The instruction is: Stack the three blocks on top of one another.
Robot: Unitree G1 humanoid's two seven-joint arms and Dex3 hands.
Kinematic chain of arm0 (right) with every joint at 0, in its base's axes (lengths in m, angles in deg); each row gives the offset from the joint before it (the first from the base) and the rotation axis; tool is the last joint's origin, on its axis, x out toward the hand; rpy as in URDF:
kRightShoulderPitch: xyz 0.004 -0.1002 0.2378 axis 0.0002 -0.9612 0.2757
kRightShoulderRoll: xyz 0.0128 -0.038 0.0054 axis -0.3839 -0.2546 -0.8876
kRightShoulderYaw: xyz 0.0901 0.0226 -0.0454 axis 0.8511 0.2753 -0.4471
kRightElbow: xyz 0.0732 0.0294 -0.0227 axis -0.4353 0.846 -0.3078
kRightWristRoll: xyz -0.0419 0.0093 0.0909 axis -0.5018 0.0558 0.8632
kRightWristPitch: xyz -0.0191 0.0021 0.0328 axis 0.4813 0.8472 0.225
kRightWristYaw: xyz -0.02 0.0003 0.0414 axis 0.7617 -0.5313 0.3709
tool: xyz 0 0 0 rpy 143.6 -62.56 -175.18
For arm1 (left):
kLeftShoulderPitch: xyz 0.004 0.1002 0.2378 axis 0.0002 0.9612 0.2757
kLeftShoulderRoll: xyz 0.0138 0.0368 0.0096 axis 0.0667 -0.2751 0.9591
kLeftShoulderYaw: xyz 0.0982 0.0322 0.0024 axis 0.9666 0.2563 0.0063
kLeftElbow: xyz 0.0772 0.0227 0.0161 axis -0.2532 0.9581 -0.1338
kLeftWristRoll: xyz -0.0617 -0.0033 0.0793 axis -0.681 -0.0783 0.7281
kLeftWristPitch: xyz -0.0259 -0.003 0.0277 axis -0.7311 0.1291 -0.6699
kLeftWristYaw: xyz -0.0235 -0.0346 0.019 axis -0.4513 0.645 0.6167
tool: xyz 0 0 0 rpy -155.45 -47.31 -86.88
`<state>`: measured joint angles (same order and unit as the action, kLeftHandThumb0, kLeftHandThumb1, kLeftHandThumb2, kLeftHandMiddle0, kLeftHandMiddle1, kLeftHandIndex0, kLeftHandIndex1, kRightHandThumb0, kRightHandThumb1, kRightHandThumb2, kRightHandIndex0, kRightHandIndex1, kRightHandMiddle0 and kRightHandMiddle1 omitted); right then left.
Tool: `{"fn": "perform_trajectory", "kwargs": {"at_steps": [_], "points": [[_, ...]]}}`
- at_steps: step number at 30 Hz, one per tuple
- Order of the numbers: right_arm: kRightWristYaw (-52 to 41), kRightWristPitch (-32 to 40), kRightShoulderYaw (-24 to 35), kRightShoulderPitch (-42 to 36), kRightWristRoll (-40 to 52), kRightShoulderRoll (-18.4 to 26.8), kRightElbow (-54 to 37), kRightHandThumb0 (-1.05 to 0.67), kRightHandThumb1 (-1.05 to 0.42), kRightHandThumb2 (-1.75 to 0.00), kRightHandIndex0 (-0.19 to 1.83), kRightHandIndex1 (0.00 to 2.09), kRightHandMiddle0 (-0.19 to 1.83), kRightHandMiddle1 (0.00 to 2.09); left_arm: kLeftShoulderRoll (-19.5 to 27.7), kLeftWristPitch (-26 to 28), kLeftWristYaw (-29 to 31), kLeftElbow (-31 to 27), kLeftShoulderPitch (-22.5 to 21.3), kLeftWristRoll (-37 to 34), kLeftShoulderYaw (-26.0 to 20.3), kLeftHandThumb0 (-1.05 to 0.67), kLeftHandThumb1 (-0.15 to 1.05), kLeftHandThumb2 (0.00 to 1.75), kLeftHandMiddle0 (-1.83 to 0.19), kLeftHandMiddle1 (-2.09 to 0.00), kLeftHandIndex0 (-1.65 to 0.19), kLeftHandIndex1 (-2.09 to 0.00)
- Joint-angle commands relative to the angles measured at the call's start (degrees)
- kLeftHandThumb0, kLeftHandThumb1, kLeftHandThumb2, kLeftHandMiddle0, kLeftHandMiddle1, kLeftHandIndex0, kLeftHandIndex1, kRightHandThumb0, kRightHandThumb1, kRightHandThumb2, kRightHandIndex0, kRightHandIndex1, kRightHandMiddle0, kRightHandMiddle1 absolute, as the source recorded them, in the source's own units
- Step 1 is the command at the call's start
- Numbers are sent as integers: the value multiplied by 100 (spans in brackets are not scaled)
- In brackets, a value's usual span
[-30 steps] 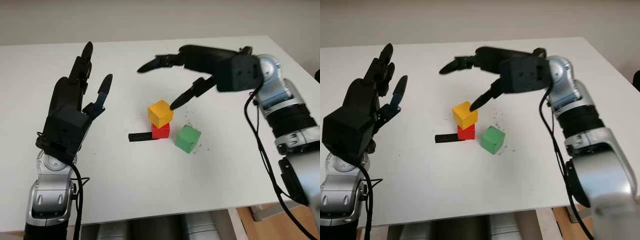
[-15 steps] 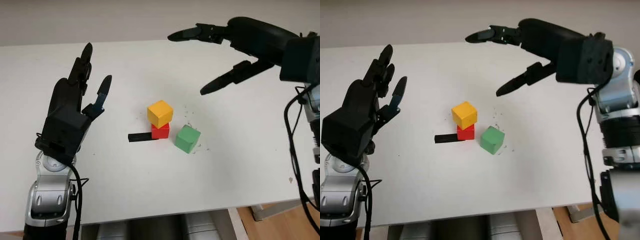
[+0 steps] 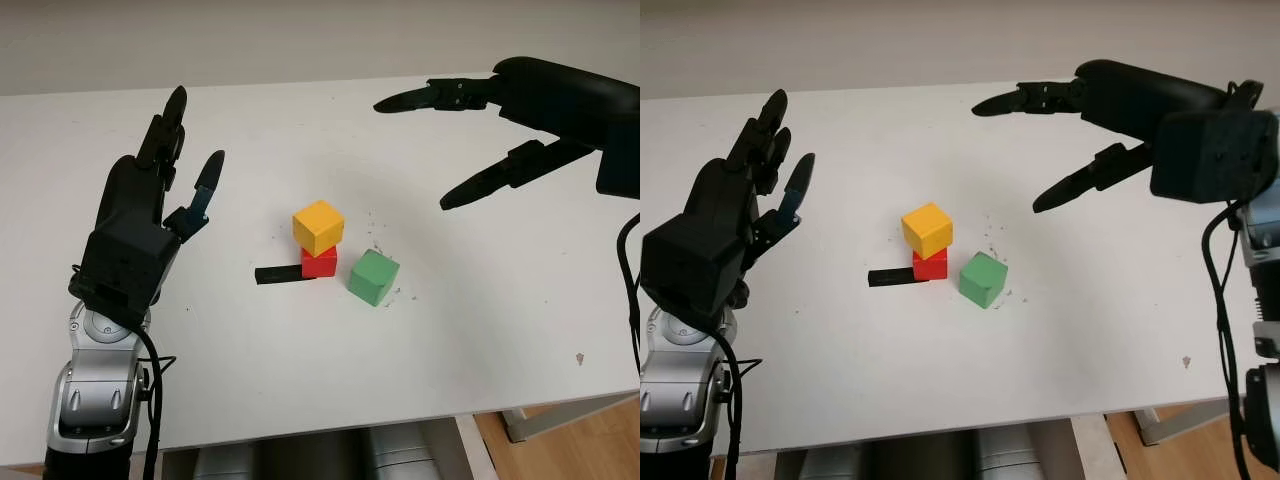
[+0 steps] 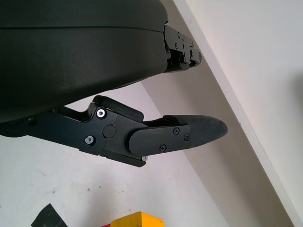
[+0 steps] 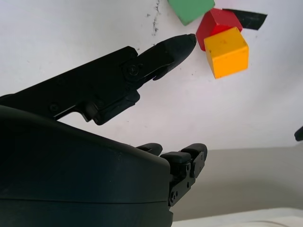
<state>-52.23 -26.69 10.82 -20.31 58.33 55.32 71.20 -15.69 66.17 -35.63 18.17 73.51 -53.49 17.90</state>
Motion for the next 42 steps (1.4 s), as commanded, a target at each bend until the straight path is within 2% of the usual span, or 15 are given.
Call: {"fn": "perform_trajectory", "kwargs": {"at_steps": [1,12,19,29,30,31,32,33,34,37,39,42], "points": [[-100,5,-77,-46,-51,116,-182,-53,-88,-6,32,17,31,18,49,-29,18,-3,-80,-41,-72,-61,105,50,-11,-5,-9,-6],[-288,-173,-513,-240,-476,42,-394,-51,-91,-7,30,11,31,12,92,62,48,-96,-67,-6,-79,-62,105,49,-11,-5,-9,-6],[-193,-492,-703,-381,-425,-240,-257,-47,-87,-5,36,13,38,14,94,42,53,-107,-60,-14,-62,-62,105,49,-11,-5,-9,-6],[-55,-899,-996,-313,-672,-526,155,-52,-85,-5,44,17,42,19,80,138,44,-190,-37,11,-78,-61,105,49,-12,-6,-10,-6],[-54,-903,-1006,-307,-685,-535,175,-52,-85,-5,44,21,37,30,81,141,45,-198,-29,11,-80,-61,105,49,-12,-6,-10,-6],[-55,-885,-1016,-301,-720,-532,176,-53,-85,-5,42,27,27,52,87,136,44,-202,-21,21,-78,-61,105,49,-12,-6,-10,-6],[-56,-870,-1022,-298,-747,-529,172,-53,-85,-5,36,41,15,77,92,131,44,-205,-14,26,-78,-61,105,49,-12,-6,-10,-6],[-63,-869,-1021,-293,-761,-522,182,-53,-86,-5,29,53,10,87,94,129,49,-208,-9,24,-81,-61,105,49,-12,-6,-10,-6],[-69,-870,-1018,-290,-768,-518,190,-52,-86,-5,26,65,10,94,95,128,52,-209,-5,23,-83,-61,105,49,-13,-6,-10,-6],[-15,-1035,-1011,-277,-778,-518,305,-52,-85,-5,24,81,14,100,74,148,44,-216,-6,18,-84,-62,105,50,-13,-6,-10,-6],[25,-1198,-1010,-256,-775,-516,430,-52,-85,-5,19,102,15,112,73,162,47,-222,-6,22,-78,-62,105,50,-13,-6,-10,-6],[129,-1439,-994,-215,-795,-508,618,-53,-84,-5,17,114,19,124,82,159,56,-215,-7,13,-81,-62,105,49,-13,-6,-10,-6]]}}
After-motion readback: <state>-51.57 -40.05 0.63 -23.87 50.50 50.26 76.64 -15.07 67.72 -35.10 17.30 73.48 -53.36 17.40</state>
